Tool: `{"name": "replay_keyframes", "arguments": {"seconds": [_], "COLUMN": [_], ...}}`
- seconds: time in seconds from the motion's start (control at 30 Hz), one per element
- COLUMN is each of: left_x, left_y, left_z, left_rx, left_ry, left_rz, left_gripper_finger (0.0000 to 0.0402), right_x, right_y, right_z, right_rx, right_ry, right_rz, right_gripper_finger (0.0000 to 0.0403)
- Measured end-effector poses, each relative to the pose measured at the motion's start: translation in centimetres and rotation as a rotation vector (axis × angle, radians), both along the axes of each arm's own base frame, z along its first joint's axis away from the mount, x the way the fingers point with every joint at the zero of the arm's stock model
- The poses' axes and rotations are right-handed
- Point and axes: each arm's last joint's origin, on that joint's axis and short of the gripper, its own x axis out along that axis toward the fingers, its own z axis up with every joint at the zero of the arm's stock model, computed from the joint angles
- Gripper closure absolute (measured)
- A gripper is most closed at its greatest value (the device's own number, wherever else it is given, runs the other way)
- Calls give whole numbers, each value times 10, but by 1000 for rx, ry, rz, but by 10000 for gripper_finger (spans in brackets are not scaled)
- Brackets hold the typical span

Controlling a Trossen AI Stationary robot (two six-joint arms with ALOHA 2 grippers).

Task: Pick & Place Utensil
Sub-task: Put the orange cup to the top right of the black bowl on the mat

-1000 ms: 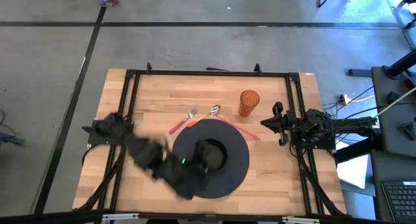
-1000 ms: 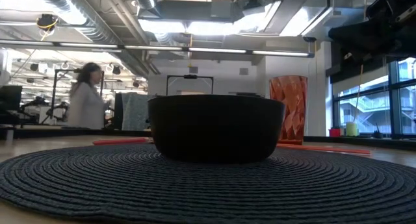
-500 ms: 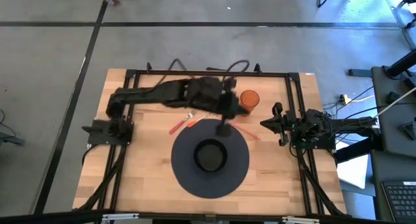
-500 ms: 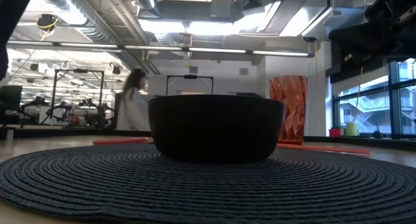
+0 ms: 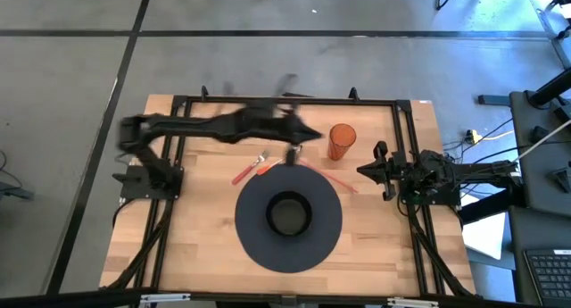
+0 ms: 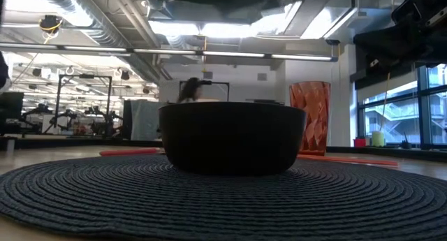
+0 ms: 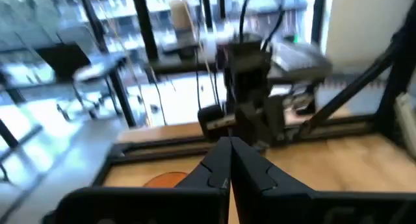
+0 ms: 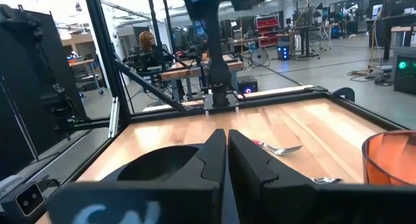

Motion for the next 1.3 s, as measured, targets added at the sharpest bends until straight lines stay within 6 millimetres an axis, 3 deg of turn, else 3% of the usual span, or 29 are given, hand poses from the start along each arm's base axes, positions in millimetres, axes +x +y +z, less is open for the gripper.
{"name": "replay_keyframes", "arguments": {"seconds": [0.13,0.23,0.33,0.43,0.7,1.07,1.3], "left_x": [-90,-146,-185,-211,-233,-230,-234], "left_y": [-13,-25,-37,-46,-51,-55,-67], "left_z": [-6,-18,-42,-67,-105,-115,-115], "left_rx": [1,-29,-30,-1,33,96,158], "left_ry": [-123,-283,-304,-321,-309,-225,-225], "left_rz": [59,154,165,148,171,105,22], "left_gripper_finger": [399,400,400,399,398,399,400], "right_x": [0,0,0,0,0,0,-1], "right_y": [0,0,0,-1,-1,0,0], "right_z": [0,0,0,0,2,-3,5], "right_rx": [1,0,5,-19,-77,-125,-167], "right_ry": [0,-1,1,5,-19,26,-59], "right_rz": [0,-1,-1,-25,-42,2,-8], "right_gripper_finger": [383,383,383,383,383,383,383]}}
